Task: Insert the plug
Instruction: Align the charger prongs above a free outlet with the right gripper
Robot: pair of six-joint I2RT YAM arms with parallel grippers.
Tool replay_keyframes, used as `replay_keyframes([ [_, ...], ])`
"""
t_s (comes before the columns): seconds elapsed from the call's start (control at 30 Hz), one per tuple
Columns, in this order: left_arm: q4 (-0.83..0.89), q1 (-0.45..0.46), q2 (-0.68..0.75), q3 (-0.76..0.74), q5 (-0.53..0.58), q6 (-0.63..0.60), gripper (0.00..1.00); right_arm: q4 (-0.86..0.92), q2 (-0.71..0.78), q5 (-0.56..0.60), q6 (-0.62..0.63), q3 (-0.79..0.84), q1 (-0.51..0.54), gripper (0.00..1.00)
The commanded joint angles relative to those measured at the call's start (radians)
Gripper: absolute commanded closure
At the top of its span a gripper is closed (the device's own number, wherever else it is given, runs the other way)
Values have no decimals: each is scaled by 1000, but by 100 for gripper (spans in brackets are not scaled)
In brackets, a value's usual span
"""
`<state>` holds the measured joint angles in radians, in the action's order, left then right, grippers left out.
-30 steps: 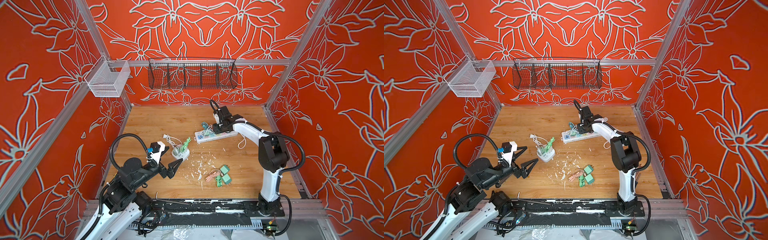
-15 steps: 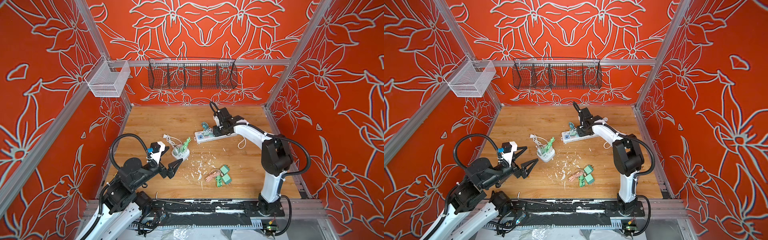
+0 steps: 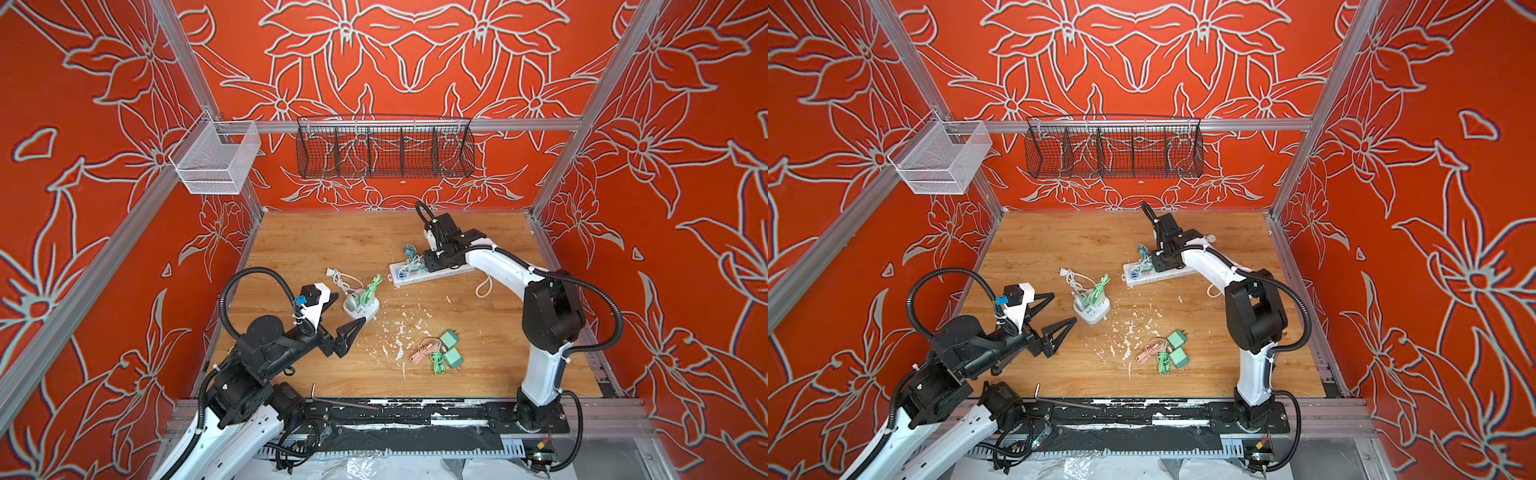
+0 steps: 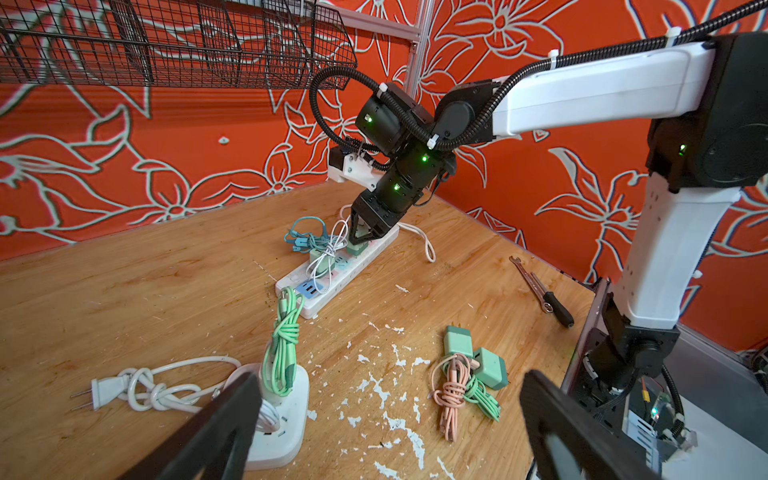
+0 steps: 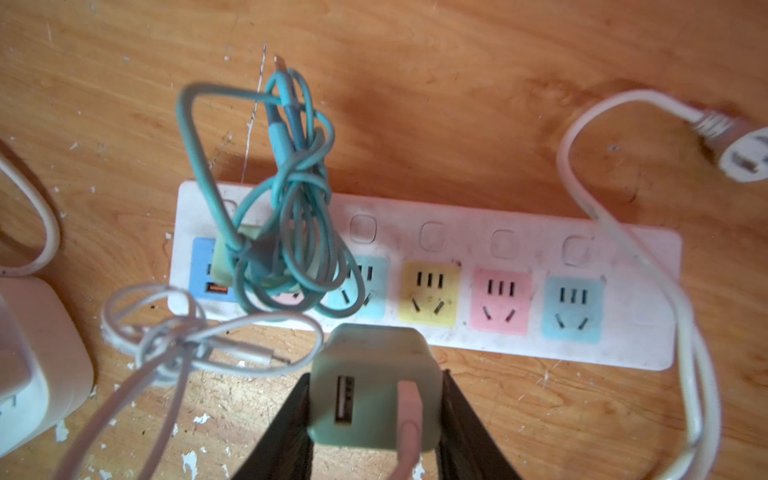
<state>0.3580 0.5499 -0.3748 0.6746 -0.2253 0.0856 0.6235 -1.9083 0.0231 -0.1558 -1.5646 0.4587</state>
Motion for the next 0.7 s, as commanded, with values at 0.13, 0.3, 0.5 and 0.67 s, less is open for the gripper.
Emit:
replay_keyframes([
  [0.13,-18,3,9,-12,-4,-12,3,-30,-52,20,67,-39,-30,85],
  [0.3,-21,2,8,-13,-2,-11,3,-38,-77,4,81,-55,-46,85],
  [0.5,-24,2,-1,-12,-5,-15,3,-55,-96,-9,76,-47,-54,85],
  [0.67,-24,2,2,-13,-4,-15,3,-70,-116,-1,78,-41,-57,85],
])
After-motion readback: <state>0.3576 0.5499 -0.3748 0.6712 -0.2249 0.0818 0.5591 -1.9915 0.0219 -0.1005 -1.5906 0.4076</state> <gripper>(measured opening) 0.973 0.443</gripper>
